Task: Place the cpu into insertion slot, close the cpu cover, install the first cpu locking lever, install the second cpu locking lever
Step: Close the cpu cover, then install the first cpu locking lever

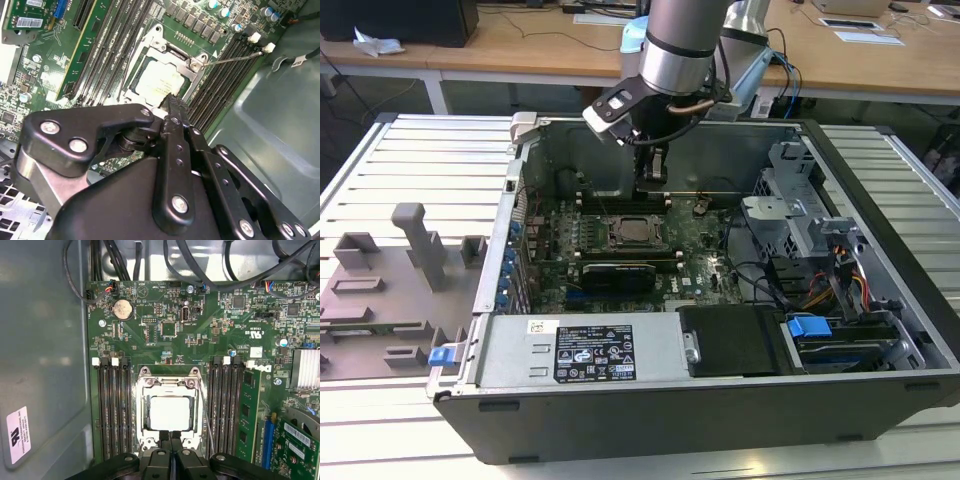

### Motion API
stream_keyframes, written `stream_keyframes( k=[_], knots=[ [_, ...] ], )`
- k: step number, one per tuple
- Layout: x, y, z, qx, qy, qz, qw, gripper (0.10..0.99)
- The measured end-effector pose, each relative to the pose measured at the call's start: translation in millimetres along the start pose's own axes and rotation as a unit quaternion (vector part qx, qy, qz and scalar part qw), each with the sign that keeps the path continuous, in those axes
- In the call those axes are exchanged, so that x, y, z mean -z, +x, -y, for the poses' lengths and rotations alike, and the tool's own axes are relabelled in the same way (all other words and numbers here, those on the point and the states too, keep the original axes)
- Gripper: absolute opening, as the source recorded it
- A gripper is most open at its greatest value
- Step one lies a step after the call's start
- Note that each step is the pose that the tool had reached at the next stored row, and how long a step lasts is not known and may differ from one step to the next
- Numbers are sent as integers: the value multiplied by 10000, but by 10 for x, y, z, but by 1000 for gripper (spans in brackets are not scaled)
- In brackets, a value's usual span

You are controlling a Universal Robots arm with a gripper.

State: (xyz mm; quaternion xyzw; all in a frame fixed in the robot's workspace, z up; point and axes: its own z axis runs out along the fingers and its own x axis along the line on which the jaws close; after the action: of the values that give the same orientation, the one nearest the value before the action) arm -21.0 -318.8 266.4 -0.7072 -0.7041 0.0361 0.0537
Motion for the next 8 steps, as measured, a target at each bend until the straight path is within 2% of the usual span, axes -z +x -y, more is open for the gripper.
stream_keyframes(
  k=[4, 6, 7, 8],
  knots=[
    [1, 0, 1, 0, -14, 0, 10000, 106],
    [-2, 0, 0, 10, -397, -1, 9992, 106],
    [-3, 0, 1, 13, -527, -1, 9986, 106],
    [-4, 0, 0, 14, -564, -2, 9984, 106]
  ],
)
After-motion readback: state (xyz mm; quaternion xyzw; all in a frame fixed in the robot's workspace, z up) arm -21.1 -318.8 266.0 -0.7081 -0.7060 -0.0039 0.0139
